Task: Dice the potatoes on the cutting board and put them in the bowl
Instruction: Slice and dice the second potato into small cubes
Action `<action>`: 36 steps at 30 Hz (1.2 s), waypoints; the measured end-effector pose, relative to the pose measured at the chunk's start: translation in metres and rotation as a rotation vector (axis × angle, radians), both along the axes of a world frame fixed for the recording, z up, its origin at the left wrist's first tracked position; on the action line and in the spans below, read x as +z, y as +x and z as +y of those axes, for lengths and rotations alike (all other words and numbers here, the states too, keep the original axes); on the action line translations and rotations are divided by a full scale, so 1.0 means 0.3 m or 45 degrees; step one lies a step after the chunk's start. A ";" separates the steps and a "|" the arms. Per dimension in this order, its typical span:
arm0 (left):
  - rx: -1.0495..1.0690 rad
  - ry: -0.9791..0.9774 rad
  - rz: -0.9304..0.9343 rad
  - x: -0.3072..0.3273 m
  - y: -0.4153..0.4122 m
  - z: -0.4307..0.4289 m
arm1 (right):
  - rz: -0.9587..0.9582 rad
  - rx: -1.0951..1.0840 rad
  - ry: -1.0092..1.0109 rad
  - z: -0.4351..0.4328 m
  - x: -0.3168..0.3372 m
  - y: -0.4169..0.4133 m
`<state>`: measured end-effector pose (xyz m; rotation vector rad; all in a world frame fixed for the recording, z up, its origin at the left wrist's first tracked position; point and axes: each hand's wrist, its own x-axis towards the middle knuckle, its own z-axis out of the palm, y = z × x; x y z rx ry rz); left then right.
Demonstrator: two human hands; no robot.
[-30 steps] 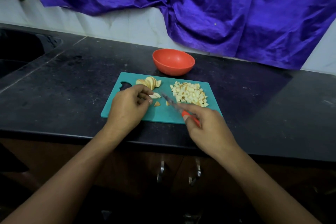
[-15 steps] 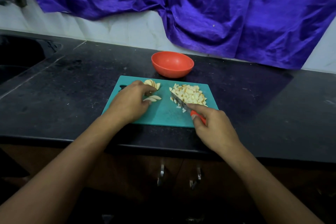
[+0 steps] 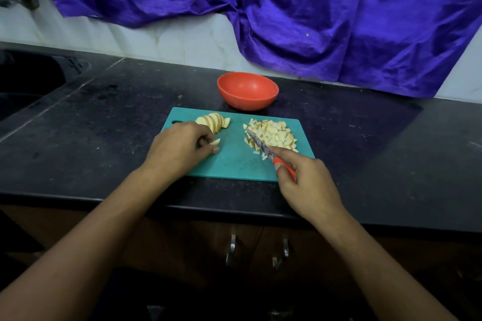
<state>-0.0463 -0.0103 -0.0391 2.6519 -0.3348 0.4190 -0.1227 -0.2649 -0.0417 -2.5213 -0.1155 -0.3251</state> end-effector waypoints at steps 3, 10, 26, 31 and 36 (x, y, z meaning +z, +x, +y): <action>0.046 -0.042 0.012 0.000 -0.010 -0.011 | -0.006 0.000 -0.005 0.002 0.002 0.000; 0.113 0.006 -0.089 -0.014 -0.027 -0.033 | -0.005 -0.008 0.000 0.006 -0.002 -0.003; -0.011 -0.163 0.057 -0.017 -0.037 0.011 | 0.030 -0.021 -0.017 0.008 0.002 0.000; 0.055 -0.154 0.007 -0.024 -0.052 -0.015 | 0.041 -0.030 -0.028 0.012 0.014 -0.011; 0.084 -0.077 -0.092 -0.036 -0.054 -0.028 | -0.015 0.067 -0.017 0.088 0.035 -0.037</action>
